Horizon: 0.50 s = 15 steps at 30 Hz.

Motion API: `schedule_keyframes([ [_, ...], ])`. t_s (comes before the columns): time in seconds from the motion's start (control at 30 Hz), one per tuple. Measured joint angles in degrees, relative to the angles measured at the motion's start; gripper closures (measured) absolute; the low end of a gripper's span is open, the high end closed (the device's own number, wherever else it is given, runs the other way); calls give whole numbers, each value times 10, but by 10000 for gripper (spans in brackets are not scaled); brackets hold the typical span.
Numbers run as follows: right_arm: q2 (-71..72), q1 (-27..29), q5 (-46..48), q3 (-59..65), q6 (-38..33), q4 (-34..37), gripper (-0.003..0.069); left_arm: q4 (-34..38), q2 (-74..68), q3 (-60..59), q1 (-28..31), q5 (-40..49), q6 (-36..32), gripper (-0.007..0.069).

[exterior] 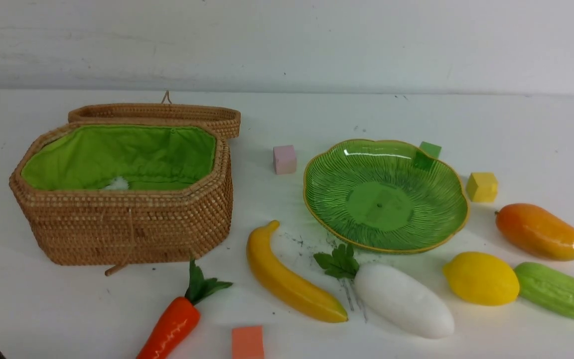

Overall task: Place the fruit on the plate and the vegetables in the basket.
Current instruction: Use the left arm to grab a carrot and put it into the left basket

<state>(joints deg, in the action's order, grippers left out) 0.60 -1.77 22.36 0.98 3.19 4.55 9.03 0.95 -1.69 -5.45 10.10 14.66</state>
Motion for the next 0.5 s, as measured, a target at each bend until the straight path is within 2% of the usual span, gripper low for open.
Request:
schedule_keyframes([
  [0.07,0,-1,0,0,0,0,418,95,0,0,0,-45,67,386],
  [0.2,0,-1,-1,0,-6,-14,418,192,0,0,0,-101,112,386],
  [0.27,0,-1,-2,0,-18,-34,418,208,0,0,0,-117,118,386],
  [0.37,0,-1,-4,1,-51,-105,418,233,0,1,0,-150,123,388],
  [0.5,0,-1,-11,2,-59,-164,418,225,0,56,0,-74,111,469],
])
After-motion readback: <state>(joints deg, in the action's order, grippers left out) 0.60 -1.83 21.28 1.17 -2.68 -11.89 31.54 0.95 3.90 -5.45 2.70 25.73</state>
